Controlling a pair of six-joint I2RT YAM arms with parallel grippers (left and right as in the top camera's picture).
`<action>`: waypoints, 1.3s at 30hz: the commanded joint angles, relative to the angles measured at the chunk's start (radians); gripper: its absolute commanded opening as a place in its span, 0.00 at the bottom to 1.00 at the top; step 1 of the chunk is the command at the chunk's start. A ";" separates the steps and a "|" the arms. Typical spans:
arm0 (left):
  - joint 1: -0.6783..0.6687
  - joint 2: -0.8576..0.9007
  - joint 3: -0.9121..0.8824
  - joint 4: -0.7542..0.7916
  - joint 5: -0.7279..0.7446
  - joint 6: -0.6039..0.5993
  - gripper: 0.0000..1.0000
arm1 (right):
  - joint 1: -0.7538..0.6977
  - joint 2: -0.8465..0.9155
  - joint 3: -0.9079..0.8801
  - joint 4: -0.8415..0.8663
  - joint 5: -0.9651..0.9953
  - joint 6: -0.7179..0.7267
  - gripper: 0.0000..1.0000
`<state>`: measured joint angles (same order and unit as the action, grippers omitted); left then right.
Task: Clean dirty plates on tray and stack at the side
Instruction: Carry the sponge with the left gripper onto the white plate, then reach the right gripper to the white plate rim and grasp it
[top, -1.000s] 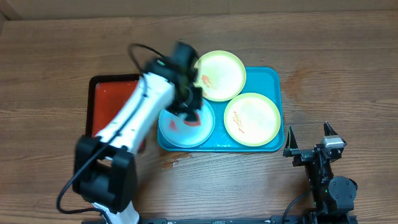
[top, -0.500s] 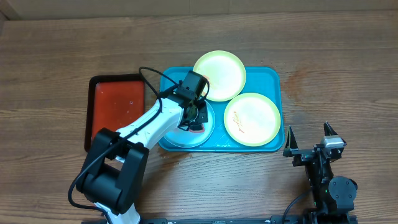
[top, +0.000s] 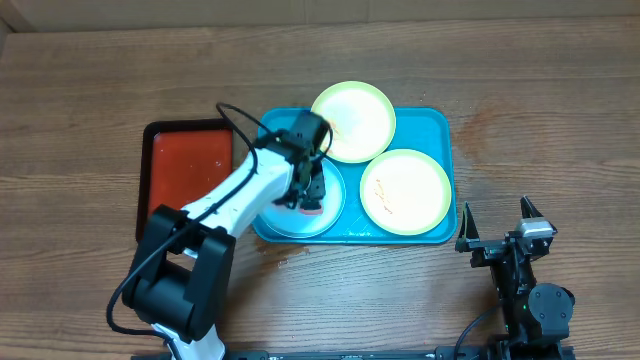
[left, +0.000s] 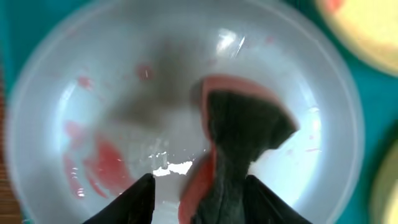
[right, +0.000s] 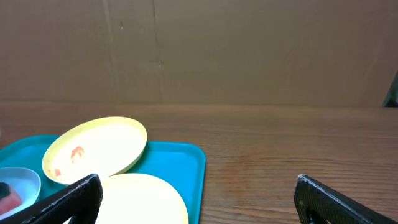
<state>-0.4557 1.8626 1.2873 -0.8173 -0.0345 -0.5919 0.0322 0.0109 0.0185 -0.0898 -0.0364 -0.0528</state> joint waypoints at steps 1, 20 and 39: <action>0.028 -0.045 0.132 -0.060 0.010 0.037 0.47 | -0.005 -0.008 -0.010 0.006 0.009 0.000 1.00; 0.115 -0.056 0.222 -0.120 0.053 0.046 1.00 | -0.007 -0.006 0.052 0.694 -0.393 0.135 1.00; 0.115 -0.056 0.222 -0.122 0.054 0.046 1.00 | -0.020 1.057 0.855 -0.064 -0.956 0.308 0.78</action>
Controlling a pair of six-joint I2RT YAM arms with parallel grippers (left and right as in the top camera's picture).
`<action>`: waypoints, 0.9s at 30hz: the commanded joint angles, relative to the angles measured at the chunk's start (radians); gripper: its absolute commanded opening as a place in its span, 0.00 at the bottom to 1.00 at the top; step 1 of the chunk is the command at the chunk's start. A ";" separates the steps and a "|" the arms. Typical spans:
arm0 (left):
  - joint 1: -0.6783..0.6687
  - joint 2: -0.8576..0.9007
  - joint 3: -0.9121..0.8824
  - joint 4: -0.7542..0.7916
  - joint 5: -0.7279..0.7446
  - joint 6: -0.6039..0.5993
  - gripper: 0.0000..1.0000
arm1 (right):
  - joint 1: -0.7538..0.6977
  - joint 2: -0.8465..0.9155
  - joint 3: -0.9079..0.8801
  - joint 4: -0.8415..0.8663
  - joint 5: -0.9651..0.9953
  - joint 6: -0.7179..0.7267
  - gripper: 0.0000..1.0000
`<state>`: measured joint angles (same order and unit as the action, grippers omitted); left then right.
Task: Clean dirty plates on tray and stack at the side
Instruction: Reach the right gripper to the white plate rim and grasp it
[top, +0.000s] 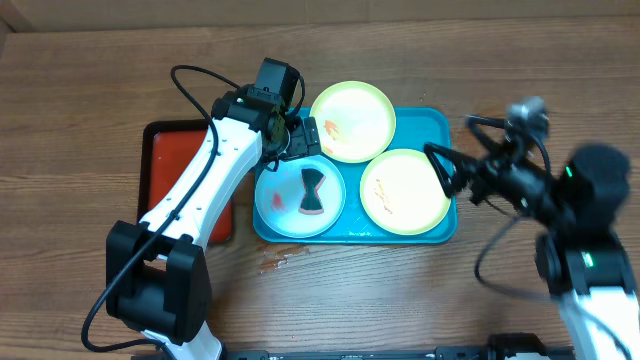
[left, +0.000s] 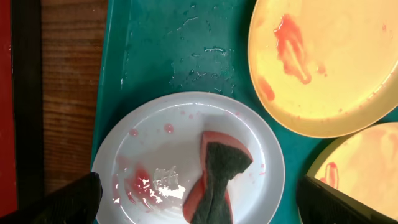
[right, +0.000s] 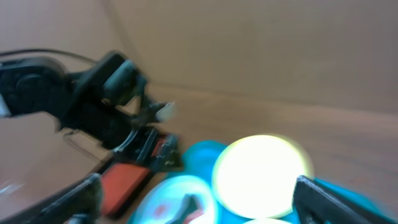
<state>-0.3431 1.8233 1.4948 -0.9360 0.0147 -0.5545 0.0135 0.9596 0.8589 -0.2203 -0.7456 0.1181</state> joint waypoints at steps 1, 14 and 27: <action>0.002 -0.017 0.014 -0.006 0.005 0.008 1.00 | 0.000 0.161 0.014 0.102 -0.241 0.204 0.62; 0.003 -0.017 0.014 -0.006 0.005 0.008 1.00 | 0.208 0.681 0.463 -0.548 0.278 0.166 0.66; 0.019 -0.017 0.014 -0.042 0.025 0.009 0.97 | 0.396 0.940 0.563 -0.535 0.430 0.098 0.51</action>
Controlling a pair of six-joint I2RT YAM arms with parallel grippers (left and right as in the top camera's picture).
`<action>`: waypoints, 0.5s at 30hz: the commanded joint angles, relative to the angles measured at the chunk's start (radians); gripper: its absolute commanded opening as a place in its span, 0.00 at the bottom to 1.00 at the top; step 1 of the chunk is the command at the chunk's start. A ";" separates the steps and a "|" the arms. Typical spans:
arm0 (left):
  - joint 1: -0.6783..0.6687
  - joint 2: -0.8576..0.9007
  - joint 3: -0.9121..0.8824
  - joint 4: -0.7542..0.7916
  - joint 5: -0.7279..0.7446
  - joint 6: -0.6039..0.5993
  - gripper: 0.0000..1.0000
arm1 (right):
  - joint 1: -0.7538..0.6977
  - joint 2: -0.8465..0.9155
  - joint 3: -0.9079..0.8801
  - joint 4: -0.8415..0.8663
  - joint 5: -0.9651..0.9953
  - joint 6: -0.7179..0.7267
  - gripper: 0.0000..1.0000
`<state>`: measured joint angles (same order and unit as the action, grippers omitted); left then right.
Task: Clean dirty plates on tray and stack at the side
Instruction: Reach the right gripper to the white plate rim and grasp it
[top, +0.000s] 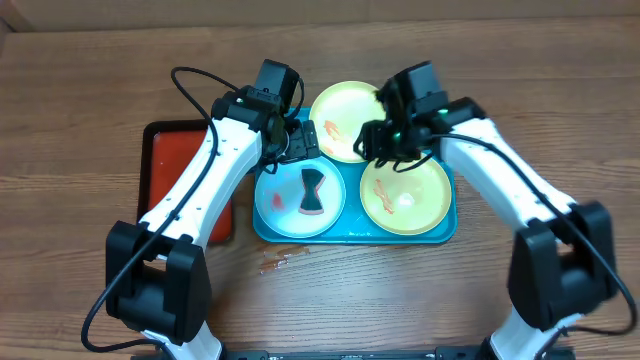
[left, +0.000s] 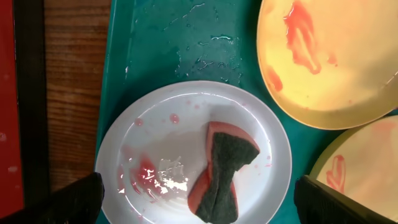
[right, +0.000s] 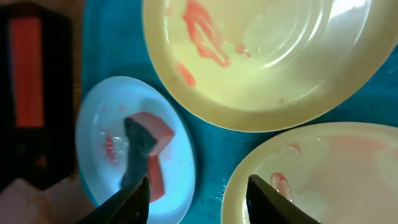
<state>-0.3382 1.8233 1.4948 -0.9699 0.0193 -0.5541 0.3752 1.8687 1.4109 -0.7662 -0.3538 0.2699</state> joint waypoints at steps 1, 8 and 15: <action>0.021 -0.017 0.014 -0.014 0.032 0.008 0.97 | 0.050 0.043 0.011 0.018 0.039 -0.071 0.51; 0.053 -0.017 0.014 -0.029 0.107 0.066 0.93 | 0.108 0.100 0.011 0.070 0.040 -0.099 0.44; 0.054 -0.017 0.013 -0.051 0.135 0.106 0.94 | 0.111 0.175 0.011 0.031 0.038 -0.084 0.42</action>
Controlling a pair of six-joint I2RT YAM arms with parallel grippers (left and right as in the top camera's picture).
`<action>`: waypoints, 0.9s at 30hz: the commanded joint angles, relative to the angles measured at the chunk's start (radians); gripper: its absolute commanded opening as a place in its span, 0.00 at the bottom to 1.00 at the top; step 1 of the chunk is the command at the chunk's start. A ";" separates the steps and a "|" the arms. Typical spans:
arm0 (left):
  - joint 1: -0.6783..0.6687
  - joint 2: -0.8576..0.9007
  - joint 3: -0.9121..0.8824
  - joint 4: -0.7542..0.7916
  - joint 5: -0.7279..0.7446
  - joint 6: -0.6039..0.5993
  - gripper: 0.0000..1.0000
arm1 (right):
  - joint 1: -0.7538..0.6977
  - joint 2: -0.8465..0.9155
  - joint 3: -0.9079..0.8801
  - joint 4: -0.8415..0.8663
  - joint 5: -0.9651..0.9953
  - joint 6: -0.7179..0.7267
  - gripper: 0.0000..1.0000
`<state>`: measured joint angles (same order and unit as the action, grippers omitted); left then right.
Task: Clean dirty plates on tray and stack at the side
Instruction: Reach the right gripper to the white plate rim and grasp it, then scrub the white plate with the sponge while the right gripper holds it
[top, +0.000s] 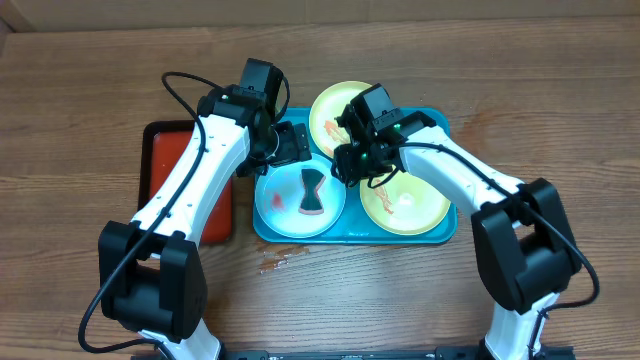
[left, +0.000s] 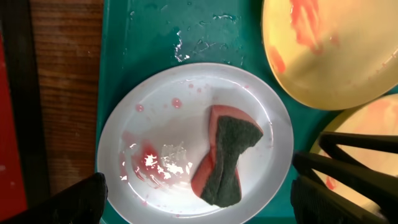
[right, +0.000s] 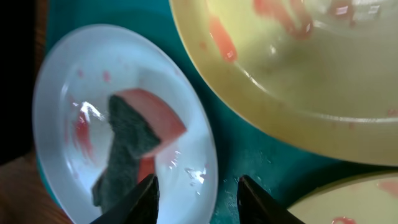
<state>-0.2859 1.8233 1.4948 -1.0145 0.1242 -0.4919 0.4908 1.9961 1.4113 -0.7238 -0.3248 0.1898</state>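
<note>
On the blue tray (top: 432, 122) a white plate (top: 282, 205) smeared with red sauce carries a red-and-green sponge (top: 312, 192), lying loose. Behind it is a yellow plate (top: 345, 112) with red streaks, and a second yellow plate (top: 412, 205) sits on the right. My left gripper (top: 284, 146) hovers open over the white plate's (left: 155, 124) back edge, with the sponge (left: 227, 158) below it. The right gripper (right: 199, 200) is open, low at the white plate's (right: 81, 81) right rim, which lies between its fingers; the sponge (right: 134, 140) is just to their left.
A black-rimmed red tray (top: 185, 175) lies left of the blue tray on the wooden table (top: 90, 90). A small red smear (top: 275, 262) marks the wood in front of the blue tray. The two arms come close together over the white plate.
My right gripper has moved left and lower, from between the yellow plates to the white plate's right rim. The left gripper has shifted slightly to the left. The sponge has stayed put.
My left gripper was down on the white plate with the sponge between its fingers while the right arm rested at the table's front right. Then the left had let go and stood higher, open, with the right arm raised. The right then came over the tray, now at the white plate.
</note>
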 joint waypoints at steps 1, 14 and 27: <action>0.002 -0.017 0.013 -0.010 0.031 0.051 0.95 | -0.004 0.059 0.011 -0.016 0.005 -0.003 0.42; -0.012 -0.003 -0.039 0.000 0.113 0.127 0.63 | -0.009 0.088 0.011 -0.011 -0.031 0.043 0.18; -0.081 0.016 -0.282 0.307 0.158 0.084 0.62 | -0.007 0.088 0.010 -0.029 -0.032 0.077 0.14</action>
<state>-0.3542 1.8240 1.2469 -0.7406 0.2615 -0.3912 0.4858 2.0735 1.4113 -0.7486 -0.3588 0.2512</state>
